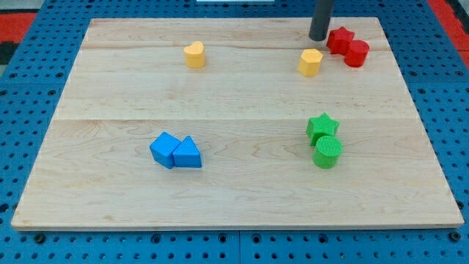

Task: Push the yellow hexagon near to the yellow heart

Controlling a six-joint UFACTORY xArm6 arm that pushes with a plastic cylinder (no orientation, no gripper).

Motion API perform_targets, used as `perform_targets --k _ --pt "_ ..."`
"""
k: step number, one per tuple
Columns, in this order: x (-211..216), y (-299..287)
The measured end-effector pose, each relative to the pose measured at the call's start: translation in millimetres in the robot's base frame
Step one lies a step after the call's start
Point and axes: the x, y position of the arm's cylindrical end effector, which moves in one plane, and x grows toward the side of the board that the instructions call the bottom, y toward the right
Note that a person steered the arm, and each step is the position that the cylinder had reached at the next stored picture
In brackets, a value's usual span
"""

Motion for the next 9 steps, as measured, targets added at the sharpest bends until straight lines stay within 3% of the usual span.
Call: perform_targets --k 3,5,7,9 --pt "64 -3" --pt "96 -63" --pt "101 -140" --pt "78 -164"
